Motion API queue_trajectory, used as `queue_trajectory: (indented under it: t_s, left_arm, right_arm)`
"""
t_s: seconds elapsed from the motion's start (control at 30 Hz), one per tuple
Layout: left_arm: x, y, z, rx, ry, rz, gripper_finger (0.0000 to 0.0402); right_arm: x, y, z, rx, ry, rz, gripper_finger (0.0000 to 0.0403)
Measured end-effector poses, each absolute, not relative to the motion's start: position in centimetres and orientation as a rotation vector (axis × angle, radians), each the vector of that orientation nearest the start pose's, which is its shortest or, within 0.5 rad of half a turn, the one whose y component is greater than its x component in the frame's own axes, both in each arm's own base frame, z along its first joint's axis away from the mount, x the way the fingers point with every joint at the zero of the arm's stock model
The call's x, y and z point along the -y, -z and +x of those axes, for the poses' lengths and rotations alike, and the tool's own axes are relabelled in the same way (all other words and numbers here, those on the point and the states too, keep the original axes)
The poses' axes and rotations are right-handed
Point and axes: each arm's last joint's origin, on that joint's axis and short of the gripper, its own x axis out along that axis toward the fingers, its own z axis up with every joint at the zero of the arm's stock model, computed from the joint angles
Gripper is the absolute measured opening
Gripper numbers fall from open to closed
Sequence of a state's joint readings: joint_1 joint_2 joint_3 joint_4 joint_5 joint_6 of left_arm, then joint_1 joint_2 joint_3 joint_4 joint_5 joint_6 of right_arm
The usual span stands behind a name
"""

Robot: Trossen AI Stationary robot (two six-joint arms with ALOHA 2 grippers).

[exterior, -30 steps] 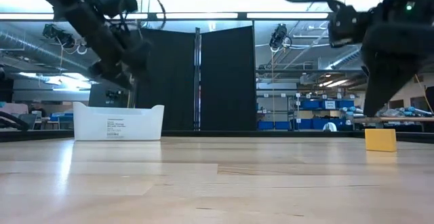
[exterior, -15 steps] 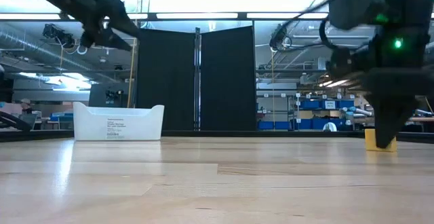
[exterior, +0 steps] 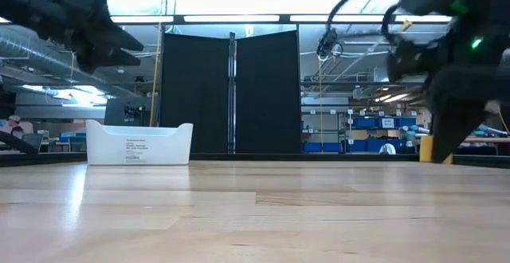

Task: Sort blocks by size
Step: Put the small yellow block into the bottom white bin, then return to Home Position

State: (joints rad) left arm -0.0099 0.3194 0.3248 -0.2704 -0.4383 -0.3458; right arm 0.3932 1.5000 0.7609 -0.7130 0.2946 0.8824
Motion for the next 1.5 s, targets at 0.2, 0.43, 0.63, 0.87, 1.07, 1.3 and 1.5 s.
queue_trajectory:
  t_s: [0.2, 0.43, 0.63, 0.87, 1.07, 1.3, 1.5]
  left_arm:
    - [-0.2, -20.4, 10.3, -0.196, -0.356, -0.251, 0.021]
    - [1.1, -19.4, 10.5, -0.151, -0.219, -0.23, 0.0187]
    - [2.1, -18.3, 10.6, -0.131, -0.127, -0.23, 0.0182]
    - [2.9, -17.5, 10.6, -0.085, -0.082, -0.197, 0.0182]
    - [3.1, -16.2, 10.6, -0.057, -0.089, -0.179, 0.0138]
    - [3.1, -16.2, 10.6, -0.05, -0.096, -0.139, 0.0011]
    - [2.4, -16.7, 10.8, -0.005, -0.136, -0.113, 0.0004]
  right_arm:
    - [-11.2, -19.9, 18.3, -1.159, 0.281, 0.293, 0.0143]
    - [-14.3, -23.2, 11.3, -1.263, 0.174, 0.471, 0.0143]
    - [-16.0, -22.5, 9.2, -1.318, 0.236, 0.525, 0.02]
    - [-16.3, -21.6, 9.8, -1.143, 0.326, 0.426, 0.0348]
    - [-15.7, -21.9, 12.7, -0.76, 0.336, 0.193, 0.0247]
    - [-13.1, -21.3, 17.6, -0.513, 0.32, -0.081, 0.0016]
    - [-7.7, -19.0, 19.2, -0.22, 0.018, -0.038, 0.0008]
